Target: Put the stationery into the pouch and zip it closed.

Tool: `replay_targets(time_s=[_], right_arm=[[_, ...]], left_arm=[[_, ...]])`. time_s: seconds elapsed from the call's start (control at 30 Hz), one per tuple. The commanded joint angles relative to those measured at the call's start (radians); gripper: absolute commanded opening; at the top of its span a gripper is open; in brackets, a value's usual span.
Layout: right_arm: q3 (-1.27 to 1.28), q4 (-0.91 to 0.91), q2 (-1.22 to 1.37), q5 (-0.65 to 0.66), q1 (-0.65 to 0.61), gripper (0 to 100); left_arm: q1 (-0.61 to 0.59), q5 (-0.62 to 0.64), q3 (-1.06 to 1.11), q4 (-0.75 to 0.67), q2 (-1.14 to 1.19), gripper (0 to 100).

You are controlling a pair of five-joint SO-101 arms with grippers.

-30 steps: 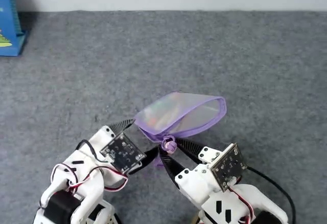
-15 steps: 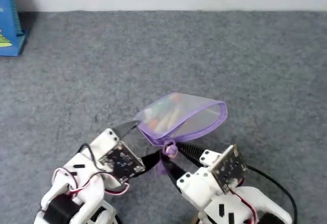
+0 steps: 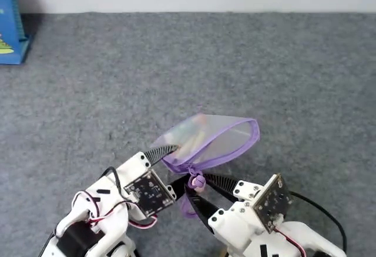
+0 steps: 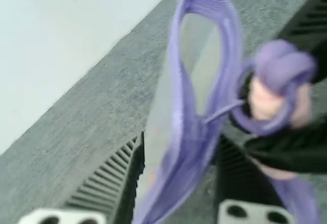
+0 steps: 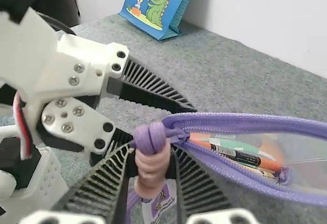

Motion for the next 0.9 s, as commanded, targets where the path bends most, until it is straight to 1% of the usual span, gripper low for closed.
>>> replay_targets(time_s=[0.0, 0.13, 0.17, 0.3, 0.47, 0.6, 0.7, 0.8, 0.87], right_arm=[[-0.054, -0.013, 0.004, -0.012, -0.004, 0.7], [-0.055, -0.056, 0.004, -0.026, 0.068, 0.7], [-0.055, -0.074, 0.004, -0.04, 0.088, 0.7], [-0.051, -0.154, 0.004, -0.086, 0.154, 0.7], [-0.018, -0.28, 0.005, -0.158, 0.349, 0.7], [0.072, -0.4, 0.005, -0.16, 0.45, 0.7], [0.112, -0.456, 0.005, -0.158, 0.519, 0.7], [0.143, -0.492, 0.005, -0.153, 0.581, 0.7], [0.158, -0.484, 0.005, -0.153, 0.59, 0.7]], left_arm=[[0.052, 0.009, -0.004, -0.002, -0.012, 12], [0.057, 0.009, -0.005, 0.003, -0.012, 2], [0.057, 0.009, -0.005, 0.005, -0.012, 1], [0.057, 0.011, -0.008, 0.068, -0.012, 1], [0.057, 0.012, -0.008, 0.123, -0.012, 1], [0.055, 0.012, -0.01, 0.14, -0.012, 1], [0.054, 0.012, -0.01, 0.152, -0.012, 1], [0.008, 0.037, -0.01, 0.146, -0.012, 1], [-0.026, 0.041, -0.01, 0.143, -0.012, 1]])
